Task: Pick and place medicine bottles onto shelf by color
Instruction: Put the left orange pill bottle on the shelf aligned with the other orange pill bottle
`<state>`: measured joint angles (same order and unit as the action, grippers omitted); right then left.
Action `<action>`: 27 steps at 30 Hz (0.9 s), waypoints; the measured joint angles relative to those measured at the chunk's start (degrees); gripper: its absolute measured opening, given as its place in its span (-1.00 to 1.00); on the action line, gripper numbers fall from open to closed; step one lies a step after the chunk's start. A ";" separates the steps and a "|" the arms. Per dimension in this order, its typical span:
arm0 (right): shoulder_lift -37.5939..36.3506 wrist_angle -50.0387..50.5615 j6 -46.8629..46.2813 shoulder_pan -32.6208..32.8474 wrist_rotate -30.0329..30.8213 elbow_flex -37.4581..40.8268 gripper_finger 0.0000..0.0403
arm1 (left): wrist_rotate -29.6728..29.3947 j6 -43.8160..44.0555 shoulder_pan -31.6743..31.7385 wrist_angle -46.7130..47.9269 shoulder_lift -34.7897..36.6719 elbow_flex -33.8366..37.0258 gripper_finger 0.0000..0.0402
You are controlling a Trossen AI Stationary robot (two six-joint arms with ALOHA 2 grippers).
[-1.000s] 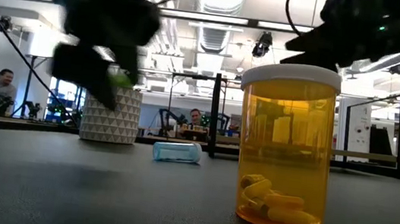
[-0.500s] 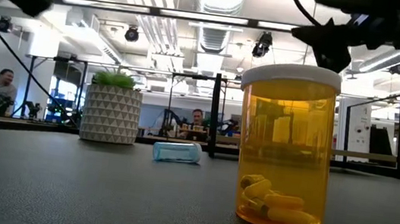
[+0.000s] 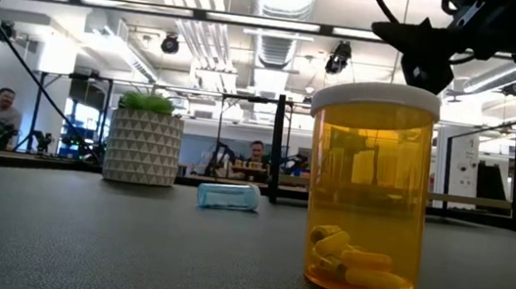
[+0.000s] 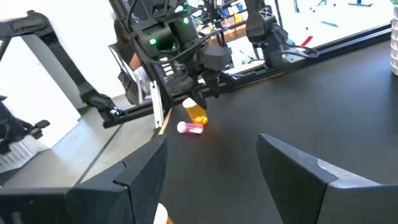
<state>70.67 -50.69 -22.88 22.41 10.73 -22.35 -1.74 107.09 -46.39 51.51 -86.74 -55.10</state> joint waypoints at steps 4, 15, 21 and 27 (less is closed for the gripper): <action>0.83 -0.78 -0.63 -0.02 0.03 0.00 0.18 | 0.00 -1.19 0.00 -0.01 -0.54 -0.56 0.22; 1.51 1.18 4.09 -0.04 -0.07 0.02 0.18 | -0.13 -1.38 0.00 -0.01 1.72 -3.13 0.22; 2.30 1.35 4.88 -0.04 -0.14 0.04 0.18 | -0.50 -1.30 0.02 0.34 1.66 -3.35 0.22; 2.19 1.14 4.88 -0.04 -0.14 0.04 0.18 | -1.18 -0.90 0.00 0.42 1.66 -3.35 0.22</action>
<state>72.86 -49.55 -18.00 22.37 10.59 -22.31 -2.92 106.19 -46.39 51.92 -85.08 -58.46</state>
